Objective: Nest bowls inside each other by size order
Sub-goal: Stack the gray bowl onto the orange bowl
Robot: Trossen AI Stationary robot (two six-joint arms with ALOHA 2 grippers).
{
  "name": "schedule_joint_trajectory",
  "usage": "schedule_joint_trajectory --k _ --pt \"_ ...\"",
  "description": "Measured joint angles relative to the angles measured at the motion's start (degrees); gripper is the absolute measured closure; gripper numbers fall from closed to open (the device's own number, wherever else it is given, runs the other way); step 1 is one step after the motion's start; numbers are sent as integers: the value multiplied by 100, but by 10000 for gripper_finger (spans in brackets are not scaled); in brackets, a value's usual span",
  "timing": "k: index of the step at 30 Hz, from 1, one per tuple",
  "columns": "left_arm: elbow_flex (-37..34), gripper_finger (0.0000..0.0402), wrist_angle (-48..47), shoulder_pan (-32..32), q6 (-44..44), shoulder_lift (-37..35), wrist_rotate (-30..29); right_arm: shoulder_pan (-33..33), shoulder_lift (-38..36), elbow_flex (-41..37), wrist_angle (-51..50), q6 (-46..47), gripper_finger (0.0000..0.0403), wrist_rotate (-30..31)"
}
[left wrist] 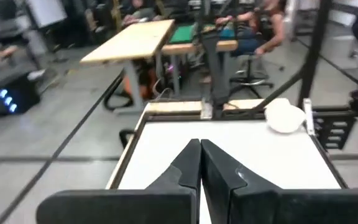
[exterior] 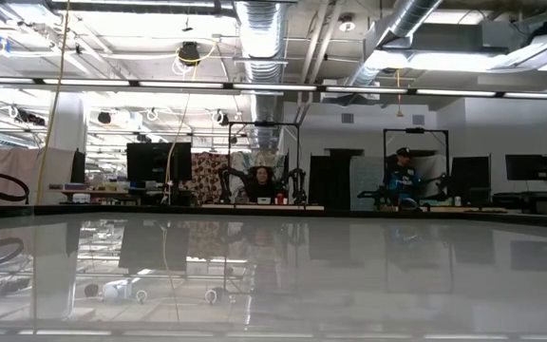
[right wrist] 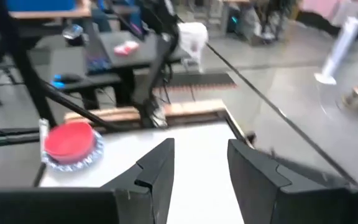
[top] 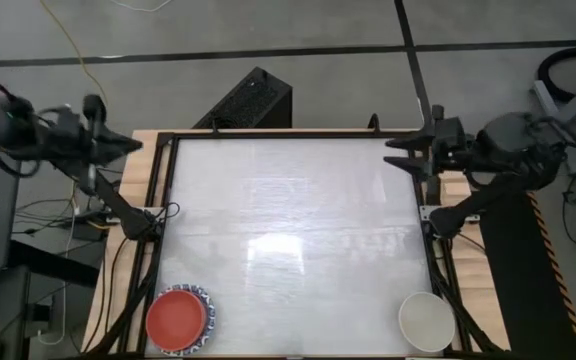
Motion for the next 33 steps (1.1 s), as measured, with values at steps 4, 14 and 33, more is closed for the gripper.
schedule_joint_trajectory --k 4,14,33 --pt "-1436 401 616 1 -691 -483 -197 -297 -842 -1313 185 517 242 -54" --pt "-4824 401 3645 0 -1200 -1548 -671 -387 -3095 -4223 1568 1738 255 -652" --pt "-6724 401 4681 0 -3012 -1858 -672 -390 -2988 -5934 1428 3934 255 -2443"
